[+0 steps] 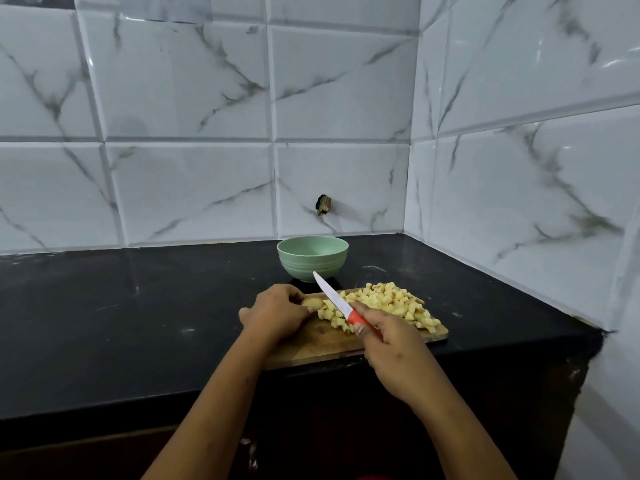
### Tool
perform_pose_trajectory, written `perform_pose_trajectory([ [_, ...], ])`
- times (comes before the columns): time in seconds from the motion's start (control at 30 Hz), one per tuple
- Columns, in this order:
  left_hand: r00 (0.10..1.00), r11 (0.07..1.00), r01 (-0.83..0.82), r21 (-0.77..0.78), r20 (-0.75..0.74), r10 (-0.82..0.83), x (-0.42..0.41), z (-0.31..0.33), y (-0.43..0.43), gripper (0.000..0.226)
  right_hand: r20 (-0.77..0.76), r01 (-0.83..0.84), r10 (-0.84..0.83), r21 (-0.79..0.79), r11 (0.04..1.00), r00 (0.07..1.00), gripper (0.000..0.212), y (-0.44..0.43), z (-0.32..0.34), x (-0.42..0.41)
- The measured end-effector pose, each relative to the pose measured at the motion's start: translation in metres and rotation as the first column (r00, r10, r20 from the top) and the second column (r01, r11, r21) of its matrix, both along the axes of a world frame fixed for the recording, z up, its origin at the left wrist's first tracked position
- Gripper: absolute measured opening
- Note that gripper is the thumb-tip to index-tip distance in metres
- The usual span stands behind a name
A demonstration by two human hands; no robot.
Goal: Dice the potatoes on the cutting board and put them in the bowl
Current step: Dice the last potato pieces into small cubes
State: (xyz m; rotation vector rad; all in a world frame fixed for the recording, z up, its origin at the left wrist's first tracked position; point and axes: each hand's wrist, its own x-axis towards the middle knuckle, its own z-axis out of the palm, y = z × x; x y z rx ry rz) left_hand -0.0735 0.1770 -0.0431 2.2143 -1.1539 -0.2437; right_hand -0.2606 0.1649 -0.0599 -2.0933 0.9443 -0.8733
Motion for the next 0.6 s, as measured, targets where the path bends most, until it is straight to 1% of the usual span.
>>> perform_pose_trajectory([
  [0.1,0.997,0.994,-0.069,-0.086,0.013,0.070,0.003,-0.001,0.008,0.013,0.024,0.002,-0.001,-0.033,0.999,1.000,0.042,0.001,0.004,0.001],
  [0.17,0.994,0.988,-0.093,-0.119,0.039,0.098,0.002,-0.001,0.012,0.014,0.017,0.006,-0.005,-0.052,0.999,1.000,0.042,0.001,0.006,0.004],
  [0.27,0.992,0.994,-0.077,-0.079,0.089,0.084,-0.003,0.001,0.015,0.019,0.000,0.002,-0.002,-0.076,0.997,1.000,0.042,0.000,0.007,0.010],
  [0.33,0.997,0.999,-0.025,-0.048,0.071,0.028,-0.003,0.001,0.014,0.017,0.020,-0.003,0.004,-0.073,0.997,1.000,0.041,0.000,0.008,0.015],
  [0.4,0.999,0.997,0.031,-0.073,0.016,-0.029,-0.002,0.000,0.014,0.012,0.070,0.014,-0.007,-0.096,0.995,0.998,0.041,-0.001,0.011,0.019],
  [0.47,0.985,0.977,0.111,-0.183,-0.107,-0.132,-0.001,0.000,0.016,0.007,0.136,0.038,-0.028,-0.073,0.997,0.990,0.037,-0.005,0.015,0.024],
  [0.53,0.922,0.932,0.203,-0.300,-0.263,-0.285,-0.004,0.001,0.022,0.009,0.194,0.034,-0.033,-0.001,0.999,0.980,0.014,-0.010,0.018,0.029],
  [0.57,0.888,0.913,0.234,-0.334,-0.310,-0.341,-0.006,0.001,0.025,0.010,0.210,0.032,-0.035,0.020,0.999,0.977,0.013,-0.011,0.019,0.033],
  [0.6,0.870,0.902,0.252,-0.349,-0.327,-0.370,-0.009,0.002,0.028,0.011,0.225,0.031,-0.038,0.035,0.999,0.974,0.019,-0.013,0.018,0.036],
])
